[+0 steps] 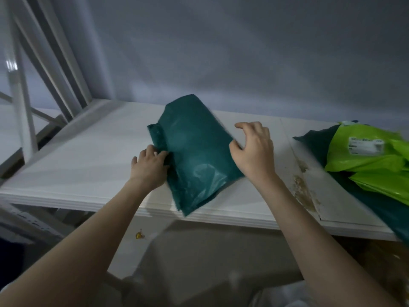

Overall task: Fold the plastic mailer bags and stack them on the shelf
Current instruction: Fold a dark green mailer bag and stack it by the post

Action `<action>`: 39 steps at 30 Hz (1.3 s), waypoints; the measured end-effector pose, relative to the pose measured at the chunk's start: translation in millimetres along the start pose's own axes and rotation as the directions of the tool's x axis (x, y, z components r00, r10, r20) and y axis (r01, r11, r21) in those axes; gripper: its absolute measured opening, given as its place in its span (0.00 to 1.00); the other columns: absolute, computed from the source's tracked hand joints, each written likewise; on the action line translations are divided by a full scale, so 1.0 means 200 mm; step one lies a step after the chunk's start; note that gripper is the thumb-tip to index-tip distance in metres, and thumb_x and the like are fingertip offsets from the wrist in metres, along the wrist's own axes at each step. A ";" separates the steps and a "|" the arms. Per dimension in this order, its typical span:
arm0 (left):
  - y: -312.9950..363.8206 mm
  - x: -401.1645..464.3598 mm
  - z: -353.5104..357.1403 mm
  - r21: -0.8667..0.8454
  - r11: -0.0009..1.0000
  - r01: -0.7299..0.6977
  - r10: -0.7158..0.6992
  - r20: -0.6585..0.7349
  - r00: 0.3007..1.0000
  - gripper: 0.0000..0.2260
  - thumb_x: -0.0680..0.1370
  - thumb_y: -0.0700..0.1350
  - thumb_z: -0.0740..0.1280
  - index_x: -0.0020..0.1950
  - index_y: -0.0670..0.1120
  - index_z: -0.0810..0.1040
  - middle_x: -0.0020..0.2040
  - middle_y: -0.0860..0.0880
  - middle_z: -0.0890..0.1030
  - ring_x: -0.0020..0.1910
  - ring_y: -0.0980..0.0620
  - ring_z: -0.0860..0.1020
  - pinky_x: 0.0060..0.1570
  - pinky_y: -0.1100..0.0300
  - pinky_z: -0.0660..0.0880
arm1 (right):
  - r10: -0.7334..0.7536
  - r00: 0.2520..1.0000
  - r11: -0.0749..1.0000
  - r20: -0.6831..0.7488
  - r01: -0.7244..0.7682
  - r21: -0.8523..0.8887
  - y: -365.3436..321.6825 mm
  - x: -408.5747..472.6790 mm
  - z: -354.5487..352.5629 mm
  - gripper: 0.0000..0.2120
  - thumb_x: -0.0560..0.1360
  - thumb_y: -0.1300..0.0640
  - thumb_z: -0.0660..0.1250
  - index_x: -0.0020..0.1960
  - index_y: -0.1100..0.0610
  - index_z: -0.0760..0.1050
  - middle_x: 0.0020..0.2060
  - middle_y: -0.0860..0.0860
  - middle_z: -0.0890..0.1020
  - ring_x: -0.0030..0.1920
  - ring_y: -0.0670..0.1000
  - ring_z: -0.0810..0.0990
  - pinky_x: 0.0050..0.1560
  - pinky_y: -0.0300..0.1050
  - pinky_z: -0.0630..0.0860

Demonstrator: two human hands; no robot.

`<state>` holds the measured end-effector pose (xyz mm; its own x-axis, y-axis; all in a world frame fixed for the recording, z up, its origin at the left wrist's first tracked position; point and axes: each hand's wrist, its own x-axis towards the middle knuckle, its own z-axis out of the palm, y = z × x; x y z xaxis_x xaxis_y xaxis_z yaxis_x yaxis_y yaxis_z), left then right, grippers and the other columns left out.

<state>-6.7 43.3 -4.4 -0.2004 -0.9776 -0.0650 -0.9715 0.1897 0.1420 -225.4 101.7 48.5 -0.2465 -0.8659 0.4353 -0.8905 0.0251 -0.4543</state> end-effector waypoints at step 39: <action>-0.69 0.30 -0.51 -0.651 0.758 0.052 -0.110 -0.049 0.993 0.36 0.70 0.58 0.65 0.75 0.53 0.55 0.71 0.47 0.67 0.66 0.46 0.70 0.67 0.49 0.67 | 0.074 0.888 0.660 0.454 -0.385 0.646 -0.97 0.20 0.80 0.23 0.81 0.54 0.53 0.75 0.53 0.55 0.71 0.52 0.68 0.66 0.54 0.70 0.57 0.38 0.65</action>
<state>128.7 -50.1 73.0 -0.0858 -0.9958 -0.0319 -0.6641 0.0333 0.7469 -2.2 -17.2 30.1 -0.1110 -0.9938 0.0004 -0.2459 0.0271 -0.9689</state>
